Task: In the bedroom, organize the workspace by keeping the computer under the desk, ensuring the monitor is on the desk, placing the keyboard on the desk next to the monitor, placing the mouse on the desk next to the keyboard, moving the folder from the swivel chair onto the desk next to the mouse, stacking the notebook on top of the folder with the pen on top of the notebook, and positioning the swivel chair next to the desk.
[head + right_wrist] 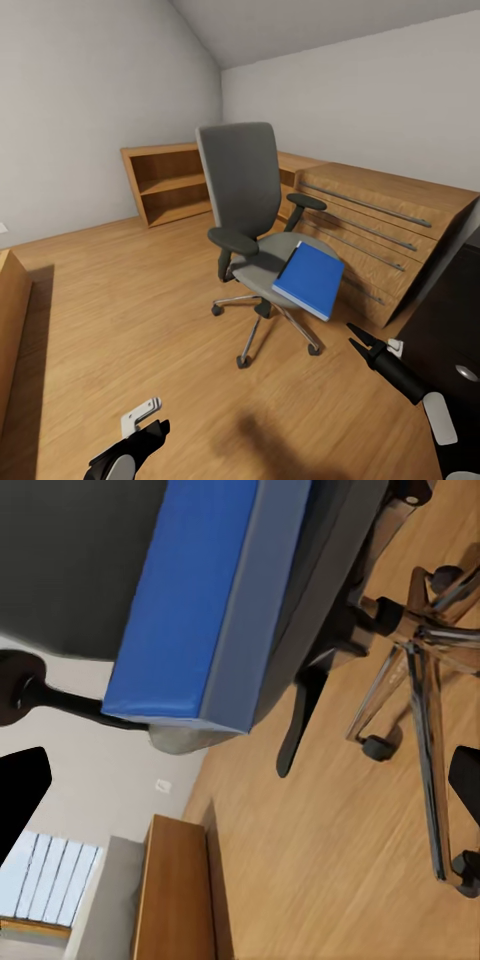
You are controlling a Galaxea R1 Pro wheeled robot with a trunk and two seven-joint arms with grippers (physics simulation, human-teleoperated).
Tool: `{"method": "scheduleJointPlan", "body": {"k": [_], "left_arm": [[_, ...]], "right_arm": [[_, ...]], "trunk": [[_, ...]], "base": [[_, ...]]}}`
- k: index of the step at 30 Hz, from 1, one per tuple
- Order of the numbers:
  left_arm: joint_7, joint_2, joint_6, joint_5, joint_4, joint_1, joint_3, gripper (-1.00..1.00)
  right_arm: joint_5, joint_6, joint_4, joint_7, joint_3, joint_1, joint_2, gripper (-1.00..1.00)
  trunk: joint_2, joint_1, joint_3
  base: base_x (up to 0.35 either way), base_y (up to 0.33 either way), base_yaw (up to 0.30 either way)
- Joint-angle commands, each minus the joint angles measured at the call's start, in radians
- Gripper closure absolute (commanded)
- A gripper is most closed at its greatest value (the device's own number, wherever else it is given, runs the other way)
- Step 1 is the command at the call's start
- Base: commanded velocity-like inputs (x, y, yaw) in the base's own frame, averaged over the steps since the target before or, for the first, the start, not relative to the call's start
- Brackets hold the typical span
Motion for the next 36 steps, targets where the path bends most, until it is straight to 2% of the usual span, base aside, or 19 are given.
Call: {"method": "scheduleJointPlan", "body": {"k": [1,10,13,14,20,25,36], "left_arm": [[0.01,0.001,0.001,0.008,-0.001,-0.001,-0.002,-1.0],[0.009,0.001,0.001,0.009,0.001,-0.001,-0.002,-1.0],[0.009,0.001,0.001,0.009,0.001,-0.001,-0.002,-1.0],[0.009,0.001,0.001,0.009,0.001,-0.001,-0.002,-1.0],[0.01,0.001,0.001,0.009,0.002,-0.001,-0.002,-1.0],[0.009,0.001,0.001,0.01,0.002,-0.001,-0.003,-1.0],[0.009,0.001,0.0,0.01,0.003,-0.001,-0.002,-1.0]], "right_arm": [[-0.003,0.006,0.0,0.001,-0.001,-0.001,0.003,-1.0],[-0.009,0.015,0.001,0.0,-0.002,-0.001,0.009,-1.0],[-0.042,0.021,0.002,-0.002,-0.003,-0.001,0.01,-1.0],[-0.103,0.035,0.005,-0.005,-0.004,-0.001,0.009,-1.0],[-0.164,0.076,0.022,-0.014,-0.003,-0.001,0.007,-1.0],[-0.183,0.098,0.03,-0.02,-0.004,-0.001,0.007,-1.0],[-0.19,0.105,0.039,-0.023,-0.004,-0.001,0.007,-1.0]], "trunk": [[0.0,0.0,-0.001],[0.0,0.0,-0.001],[0.0,0.0,-0.001],[0.0,0.0,-0.001],[0.0,0.0,-0.001],[0.0,0.0,-0.001],[0.0,0.0,-0.001]], "base": [[0.256,0.023,0.0],[0.103,0.008,0.0],[0.009,0.001,0.0],[0.003,0.0,0.0],[0.001,0.0,0.0],[0.0,0.0,0.0],[0.04,0.0,0.0]]}}
